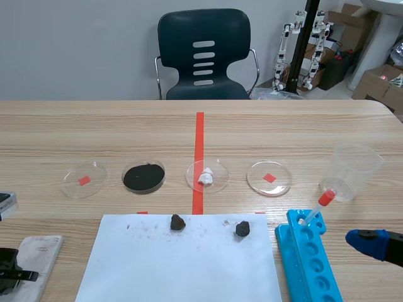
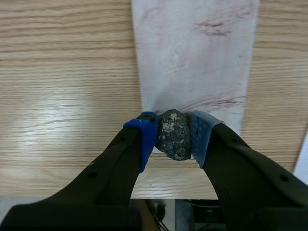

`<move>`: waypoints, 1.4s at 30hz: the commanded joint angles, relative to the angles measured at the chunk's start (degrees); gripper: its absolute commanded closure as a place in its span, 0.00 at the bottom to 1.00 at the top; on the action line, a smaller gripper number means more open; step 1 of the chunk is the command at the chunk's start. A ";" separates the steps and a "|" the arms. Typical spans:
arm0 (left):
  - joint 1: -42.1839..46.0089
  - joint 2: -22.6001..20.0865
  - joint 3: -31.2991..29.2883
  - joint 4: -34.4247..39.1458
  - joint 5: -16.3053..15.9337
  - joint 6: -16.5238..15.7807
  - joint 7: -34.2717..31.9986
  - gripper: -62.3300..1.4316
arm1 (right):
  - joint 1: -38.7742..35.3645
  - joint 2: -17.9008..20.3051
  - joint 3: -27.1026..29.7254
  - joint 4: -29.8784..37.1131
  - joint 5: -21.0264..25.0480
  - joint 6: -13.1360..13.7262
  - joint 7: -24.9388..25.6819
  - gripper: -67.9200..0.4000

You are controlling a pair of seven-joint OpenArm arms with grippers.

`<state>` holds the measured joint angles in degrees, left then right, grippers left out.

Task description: Rub the mineral on the streak plate below the first streak

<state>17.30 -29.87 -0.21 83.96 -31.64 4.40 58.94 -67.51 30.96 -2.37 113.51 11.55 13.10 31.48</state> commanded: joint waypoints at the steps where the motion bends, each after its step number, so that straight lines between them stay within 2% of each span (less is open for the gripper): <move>1: 0.48 0.50 0.48 -0.22 -2.73 -1.31 0.13 0.84 | 0.04 -0.02 0.15 1.40 0.44 0.20 0.85 0.00; 6: 0.46 0.52 0.50 -0.22 -7.93 -4.22 -1.07 0.84 | 0.04 -0.02 0.15 1.40 0.44 0.20 0.85 0.00; 12: 0.46 0.61 0.50 -0.22 -8.26 -5.20 -1.55 0.84 | 0.04 -0.02 0.15 1.40 0.44 0.20 0.85 0.00; 14: 0.46 0.61 0.50 -0.22 -5.99 -4.07 -1.42 0.84 | 0.04 -0.02 0.15 1.40 0.44 0.20 0.85 0.00; 20: 0.46 0.61 0.50 -0.22 4.31 1.66 1.09 0.84 | 0.04 -0.02 0.15 1.40 0.44 0.20 0.85 0.00; 25: 0.46 0.61 0.50 -0.22 9.94 4.85 1.90 0.84 | 0.04 -0.02 0.15 1.40 0.44 0.20 0.85 0.00; 27: 0.46 0.61 0.50 -0.22 10.69 5.35 2.25 0.84 | 0.04 -0.02 0.15 1.40 0.44 0.20 0.85 0.00; 30: 0.46 0.63 0.50 -0.22 8.63 4.83 2.19 0.84 | 0.04 -0.02 0.15 1.40 0.44 0.20 0.85 0.00; 35: 0.46 0.63 0.50 -0.22 0.74 0.92 0.44 0.84 | 0.04 -0.02 0.15 1.40 0.44 0.20 0.85 0.00; 42: 0.46 0.63 0.50 -0.22 -8.46 -4.17 -1.55 0.84 | 0.04 -0.02 0.15 1.40 0.44 0.20 0.85 0.00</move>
<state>17.32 -30.00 -0.40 83.74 -38.96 0.73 57.69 -67.51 30.96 -2.37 113.51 11.55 13.26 31.46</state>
